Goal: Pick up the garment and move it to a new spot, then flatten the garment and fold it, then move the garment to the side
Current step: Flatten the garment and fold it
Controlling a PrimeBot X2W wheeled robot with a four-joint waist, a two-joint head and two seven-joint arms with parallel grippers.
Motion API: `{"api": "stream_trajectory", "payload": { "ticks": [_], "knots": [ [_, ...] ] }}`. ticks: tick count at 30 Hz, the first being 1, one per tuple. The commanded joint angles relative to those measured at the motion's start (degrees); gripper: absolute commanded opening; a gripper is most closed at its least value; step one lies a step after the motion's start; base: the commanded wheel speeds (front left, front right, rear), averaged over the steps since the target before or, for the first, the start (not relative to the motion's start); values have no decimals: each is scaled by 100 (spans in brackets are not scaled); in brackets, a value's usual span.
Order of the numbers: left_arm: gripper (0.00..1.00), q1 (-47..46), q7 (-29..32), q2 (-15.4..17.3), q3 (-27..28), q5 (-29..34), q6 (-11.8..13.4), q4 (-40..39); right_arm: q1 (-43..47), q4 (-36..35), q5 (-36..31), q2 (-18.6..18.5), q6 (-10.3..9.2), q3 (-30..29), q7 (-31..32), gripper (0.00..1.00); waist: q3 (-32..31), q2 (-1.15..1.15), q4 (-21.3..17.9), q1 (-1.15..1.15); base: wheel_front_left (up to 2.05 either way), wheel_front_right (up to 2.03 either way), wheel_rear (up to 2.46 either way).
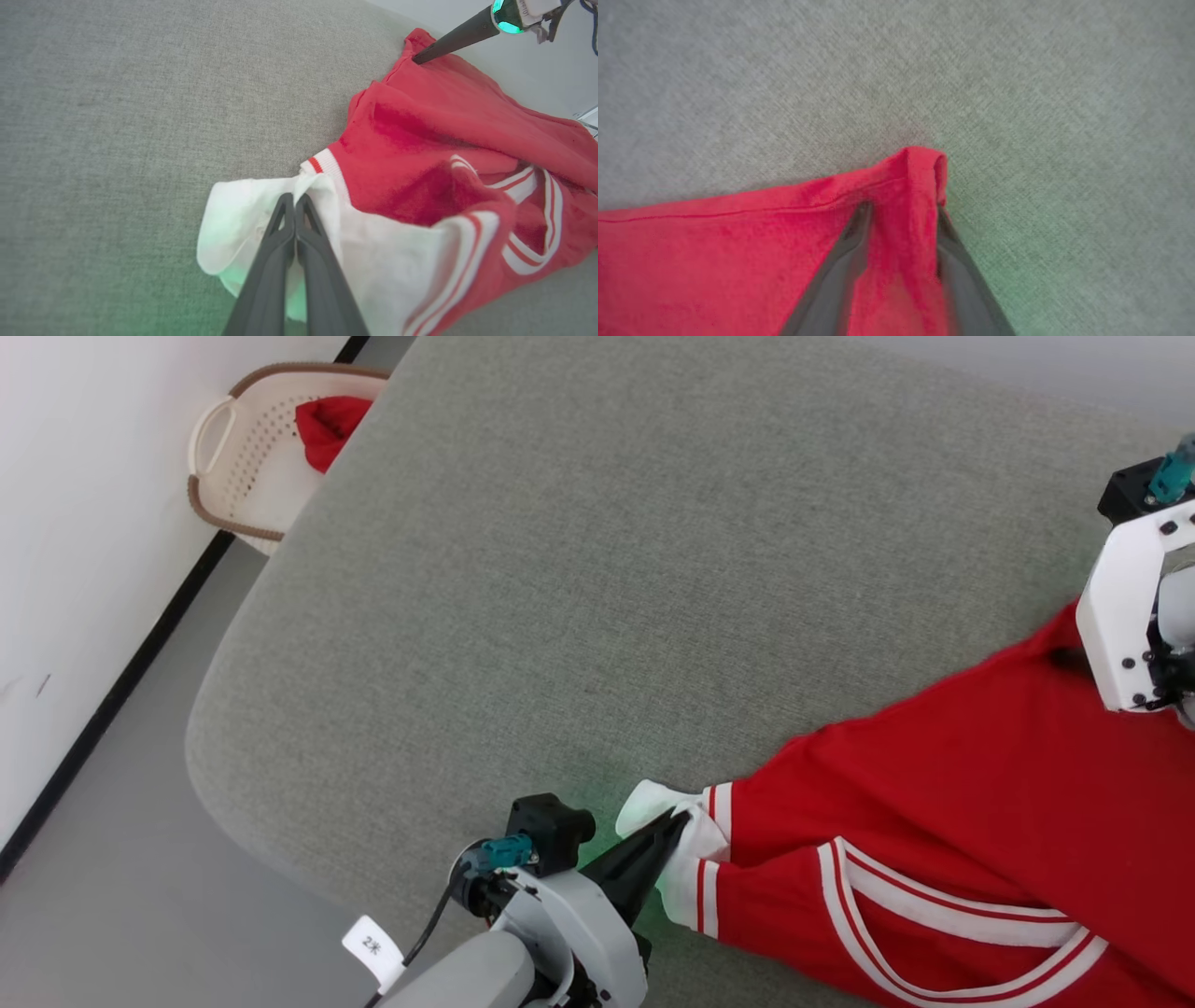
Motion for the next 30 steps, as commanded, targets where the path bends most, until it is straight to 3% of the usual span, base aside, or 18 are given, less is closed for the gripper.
{"api": "stream_trajectory", "payload": {
  "ticks": [1, 5, 12, 26, 30],
  "knots": [
    [0, -72, -39, -25, -9, -28, -38, 42, 404, 301, 61, 44, -5, 331, 310, 0, 26, 0, 30, 0, 0, 0, 0],
    [0, -71, -63, -6, 5, -72, -58, 144, 160, 419, 142, 1, -5, 358, 320, 0, -10, 0, -18, 0, 0, 0, 0],
    [0, -225, 34, 239, 76, -199, -74, 134, -284, 569, 287, 235, -5, 180, -45, 0, -215, 0, -296, 0, 0, 0, 0],
    [0, -1223, 1490, 1878, 388, -550, -85, -916, -910, 541, 553, 654, -5, -27, -1344, 0, -1297, 0, -1123, 0, 0, 0, 0],
    [0, -1666, 1951, 2214, 549, -788, -89, -1082, -1078, 632, 569, 761, -5, -147, -1790, 0, -1597, 0, -1327, 0, 0, 0, 0]
  ]
}}
